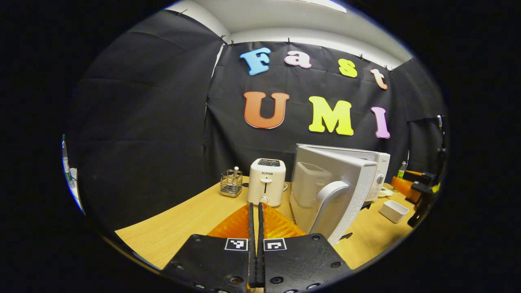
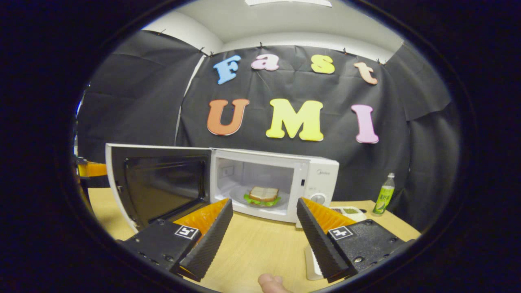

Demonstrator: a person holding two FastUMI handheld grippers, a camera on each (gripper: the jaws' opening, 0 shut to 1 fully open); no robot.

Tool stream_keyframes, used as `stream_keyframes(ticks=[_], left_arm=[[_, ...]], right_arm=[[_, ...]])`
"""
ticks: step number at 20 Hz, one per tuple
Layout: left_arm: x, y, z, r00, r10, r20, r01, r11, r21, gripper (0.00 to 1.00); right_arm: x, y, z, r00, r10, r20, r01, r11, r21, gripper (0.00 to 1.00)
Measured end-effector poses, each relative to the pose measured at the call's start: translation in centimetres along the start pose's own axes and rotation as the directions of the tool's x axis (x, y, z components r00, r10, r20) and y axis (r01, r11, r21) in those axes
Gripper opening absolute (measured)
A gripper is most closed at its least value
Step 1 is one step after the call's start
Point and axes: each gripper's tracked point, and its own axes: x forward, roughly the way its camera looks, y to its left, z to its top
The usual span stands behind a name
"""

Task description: Open the microwave oven with the left hand, put the food in, and close the microwave oven.

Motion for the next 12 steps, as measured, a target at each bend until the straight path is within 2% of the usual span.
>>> stream_keyframes(ticks=[1,2,3,4,5,6,8,9,10,11,12], left_arm=[[0.3,-0.5,-0.6,1.0,-0.023,-0.008,0.023,1.0,0.021,0.0],[0.7,-1.0,-0.9,0.999,-0.04,-0.008,0.04,0.998,0.039,0.0],[0.8,-2.1,-1.2,0.997,-0.076,-0.012,0.077,0.996,0.053,0.0],[0.8,-3.3,-1.4,0.993,-0.113,-0.016,0.114,0.992,0.057,0.0],[0.6,-4.8,-1.9,0.987,-0.156,-0.034,0.158,0.985,0.062,0.0],[0.3,-5.6,-1.9,0.987,-0.158,-0.031,0.16,0.983,0.084,0.0],[0.5,-7.3,-2.4,0.98,-0.191,-0.049,0.195,0.974,0.114,0.0],[0.2,-8.8,-2.6,0.975,-0.218,-0.054,0.222,0.969,0.11,0.0],[0.1,-10.1,-2.7,0.968,-0.244,-0.054,0.248,0.963,0.107,0.0],[0.2,-11.3,-2.7,0.962,-0.268,-0.058,0.273,0.956,0.111,0.0],[0.4,-12.5,-3.1,0.955,-0.29,-0.062,0.296,0.948,0.118,0.0]], right_arm=[[-1.6,-0.7,1.0,1.0,-0.006,0.004,0.006,1.0,-0.011,1.0],[-3.1,-2.1,1.5,0.999,-0.044,-0.029,0.043,0.999,-0.018,0.96],[-5.0,-3.6,2.1,0.995,-0.079,-0.054,0.079,0.997,-0.01,1.0],[-6.0,-4.0,3.1,0.996,-0.071,-0.052,0.073,0.997,0.022,0.96],[-7.1,-3.9,4.4,0.998,-0.053,-0.045,0.055,0.997,0.061,0.97],[-8.1,-4.6,5.5,0.998,-0.052,-0.038,0.055,0.995,0.088,0.96],[-9.6,-7.4,6.8,0.995,-0.093,-0.025,0.095,0.99,0.106,1.0],[-10.1,-8.4,7.0,0.993,-0.113,-0.016,0.114,0.988,0.101,0.96],[-10.5,-9.5,7.3,0.991,-0.134,-0.006,0.134,0.986,0.098,0.96],[-10.7,-10.4,7.4,0.989,-0.149,0.001,0.148,0.984,0.099,1.0],[-11.0,-11.3,7.4,0.987,-0.16,0.005,0.159,0.981,0.107,0.96]])
